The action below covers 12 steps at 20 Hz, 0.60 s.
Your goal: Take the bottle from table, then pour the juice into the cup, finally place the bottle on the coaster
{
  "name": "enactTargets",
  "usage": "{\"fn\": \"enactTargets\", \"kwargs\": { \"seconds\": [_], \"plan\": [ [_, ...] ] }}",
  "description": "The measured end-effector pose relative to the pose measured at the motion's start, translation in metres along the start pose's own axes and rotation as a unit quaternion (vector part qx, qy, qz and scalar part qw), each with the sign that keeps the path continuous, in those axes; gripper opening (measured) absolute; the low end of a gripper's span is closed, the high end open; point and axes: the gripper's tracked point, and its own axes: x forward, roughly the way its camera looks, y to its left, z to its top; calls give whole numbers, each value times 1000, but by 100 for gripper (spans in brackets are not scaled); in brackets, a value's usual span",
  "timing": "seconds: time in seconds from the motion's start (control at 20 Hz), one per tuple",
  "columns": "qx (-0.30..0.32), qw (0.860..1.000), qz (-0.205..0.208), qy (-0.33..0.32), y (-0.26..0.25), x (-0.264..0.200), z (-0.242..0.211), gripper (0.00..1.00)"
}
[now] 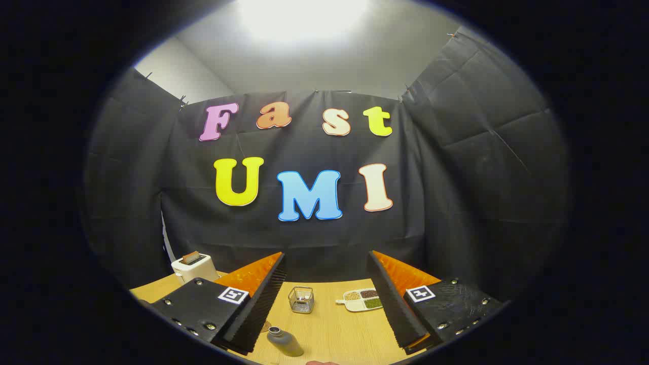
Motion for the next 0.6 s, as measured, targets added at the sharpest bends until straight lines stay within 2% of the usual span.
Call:
{"fn": "enactTargets", "kwargs": {
  "seconds": [0.6],
  "plan": [
    [0, 1000, 0, 6, 3, -6, -8, 97]
  ]
}}
